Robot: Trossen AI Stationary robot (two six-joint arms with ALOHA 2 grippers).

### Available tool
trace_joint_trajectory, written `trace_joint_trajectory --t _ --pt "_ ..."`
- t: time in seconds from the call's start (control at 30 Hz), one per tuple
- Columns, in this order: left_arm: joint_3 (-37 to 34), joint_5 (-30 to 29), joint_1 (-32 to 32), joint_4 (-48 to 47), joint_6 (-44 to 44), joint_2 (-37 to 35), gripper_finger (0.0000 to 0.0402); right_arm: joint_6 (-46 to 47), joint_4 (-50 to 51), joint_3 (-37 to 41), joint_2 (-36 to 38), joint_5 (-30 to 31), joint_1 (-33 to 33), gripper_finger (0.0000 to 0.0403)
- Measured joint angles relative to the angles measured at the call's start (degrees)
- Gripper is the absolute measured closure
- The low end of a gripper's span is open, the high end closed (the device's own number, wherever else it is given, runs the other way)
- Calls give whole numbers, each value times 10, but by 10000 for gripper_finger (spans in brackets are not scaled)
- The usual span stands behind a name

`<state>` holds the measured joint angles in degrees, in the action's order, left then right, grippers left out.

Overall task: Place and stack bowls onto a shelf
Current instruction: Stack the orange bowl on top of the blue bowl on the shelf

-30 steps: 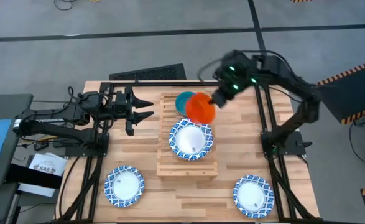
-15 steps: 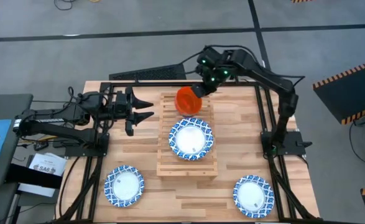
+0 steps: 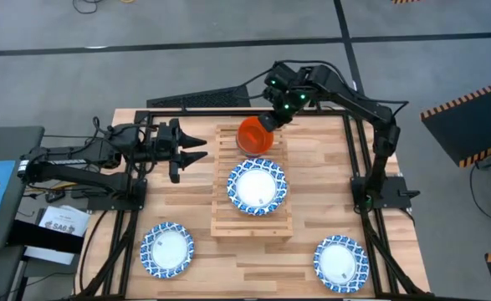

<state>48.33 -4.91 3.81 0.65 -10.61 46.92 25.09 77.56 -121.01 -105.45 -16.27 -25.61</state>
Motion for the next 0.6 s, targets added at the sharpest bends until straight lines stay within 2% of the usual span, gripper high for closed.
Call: trace_joint_trajectory --t 0.33,0.6 --pt "0 -5 0 0 0 0 239 -12 0 0 0 7 -8 341" --pt "0 -5 0 0 0 0 239 -17 0 -1 -14 8 -6 282"
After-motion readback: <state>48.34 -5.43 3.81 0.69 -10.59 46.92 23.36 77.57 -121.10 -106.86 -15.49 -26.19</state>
